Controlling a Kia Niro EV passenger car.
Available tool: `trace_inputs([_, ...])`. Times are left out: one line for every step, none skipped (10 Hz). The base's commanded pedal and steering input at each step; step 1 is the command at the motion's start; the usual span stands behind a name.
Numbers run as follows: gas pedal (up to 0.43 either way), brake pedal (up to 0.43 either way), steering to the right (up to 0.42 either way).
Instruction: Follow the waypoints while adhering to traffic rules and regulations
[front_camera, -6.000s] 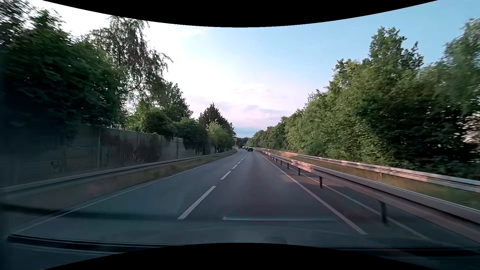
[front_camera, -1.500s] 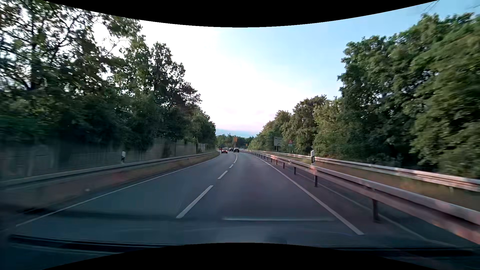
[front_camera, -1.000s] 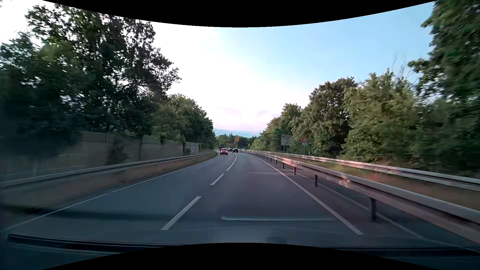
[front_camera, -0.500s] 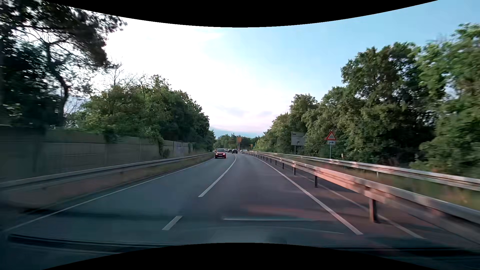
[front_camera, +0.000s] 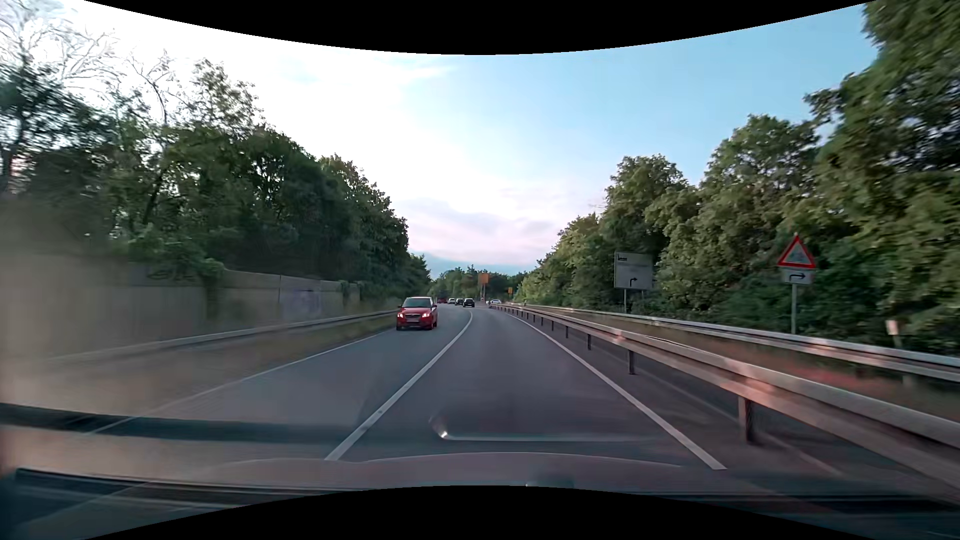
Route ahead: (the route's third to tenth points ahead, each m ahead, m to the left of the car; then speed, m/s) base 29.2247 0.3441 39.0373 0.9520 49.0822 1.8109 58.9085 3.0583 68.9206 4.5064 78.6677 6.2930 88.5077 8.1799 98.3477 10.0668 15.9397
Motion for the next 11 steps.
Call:
trace_inputs([0.087,0.000,-0.012])
trace_inputs([0.087,0.000,-0.012])
trace_inputs([0.087,0.000,-0.012])
trace_inputs([0.087,0.000,-0.012])
trace_inputs([0.087,0.000,-0.012])
trace_inputs([0.087,0.000,-0.012])
trace_inputs([0.087,0.000,-0.012])
trace_inputs([0.087,0.000,-0.012])
trace_inputs([0.087,0.000,-0.012])
trace_inputs([0.087,0.000,-0.012])
trace_inputs([0.087,0.000,-0.012])
